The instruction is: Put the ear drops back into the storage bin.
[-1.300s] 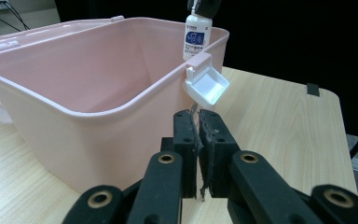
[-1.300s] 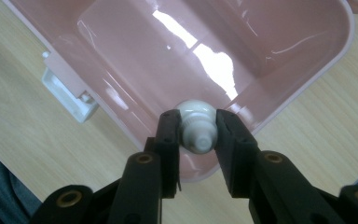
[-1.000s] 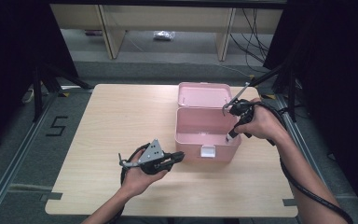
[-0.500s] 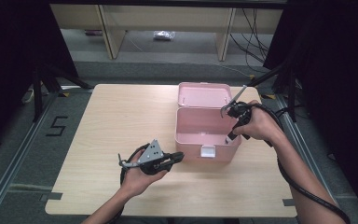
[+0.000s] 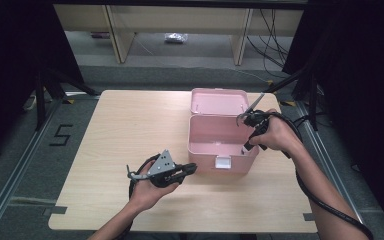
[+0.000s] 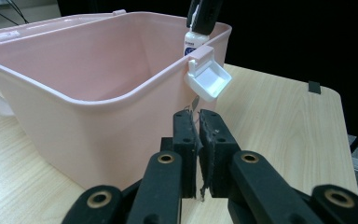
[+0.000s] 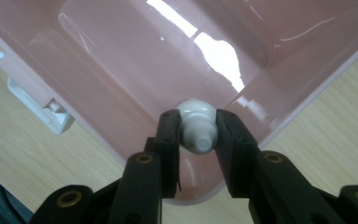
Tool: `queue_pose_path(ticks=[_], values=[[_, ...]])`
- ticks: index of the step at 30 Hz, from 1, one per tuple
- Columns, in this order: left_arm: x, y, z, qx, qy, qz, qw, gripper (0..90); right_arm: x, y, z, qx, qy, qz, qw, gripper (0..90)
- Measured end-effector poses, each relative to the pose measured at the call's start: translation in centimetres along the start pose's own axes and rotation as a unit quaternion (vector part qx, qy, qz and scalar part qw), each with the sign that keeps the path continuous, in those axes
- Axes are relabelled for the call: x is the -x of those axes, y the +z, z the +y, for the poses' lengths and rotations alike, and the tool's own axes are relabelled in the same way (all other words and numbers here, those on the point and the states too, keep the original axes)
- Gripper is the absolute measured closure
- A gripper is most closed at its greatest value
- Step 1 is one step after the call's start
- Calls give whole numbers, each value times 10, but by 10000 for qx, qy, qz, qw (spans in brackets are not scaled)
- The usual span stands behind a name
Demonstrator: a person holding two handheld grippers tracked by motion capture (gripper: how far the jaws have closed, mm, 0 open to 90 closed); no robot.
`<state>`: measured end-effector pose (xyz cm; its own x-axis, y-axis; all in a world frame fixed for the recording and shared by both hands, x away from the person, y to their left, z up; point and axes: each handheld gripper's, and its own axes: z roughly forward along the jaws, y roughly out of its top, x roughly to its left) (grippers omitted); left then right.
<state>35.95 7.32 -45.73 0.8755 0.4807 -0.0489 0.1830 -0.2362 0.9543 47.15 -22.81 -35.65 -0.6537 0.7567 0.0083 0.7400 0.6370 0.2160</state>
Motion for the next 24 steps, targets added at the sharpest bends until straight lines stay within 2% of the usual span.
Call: queue_pose_path(ticks=[4, 5, 11, 13, 24], values=[[0, 0, 0, -1, 0, -2, 10000, 848, 2, 2, 0, -22, -55, -29, 10000, 722], [0, 0, 0, -3, -12, -11, 10000, 847, 0, 2, 1, -65, 64, -25, 10000, 722], [0, 1, 0, -30, 30, -20, 10000, 846, 1, 5, 0, -52, 25, 4, 10000, 722], [0, 0, 0, -38, 30, -21, 10000, 846, 0, 5, 0, -99, 111, 9, 9999, 722], [0, 1, 0, -18, 25, -21, 10000, 846, -1, 10, 3, -196, 40, -28, 9998, 722]])
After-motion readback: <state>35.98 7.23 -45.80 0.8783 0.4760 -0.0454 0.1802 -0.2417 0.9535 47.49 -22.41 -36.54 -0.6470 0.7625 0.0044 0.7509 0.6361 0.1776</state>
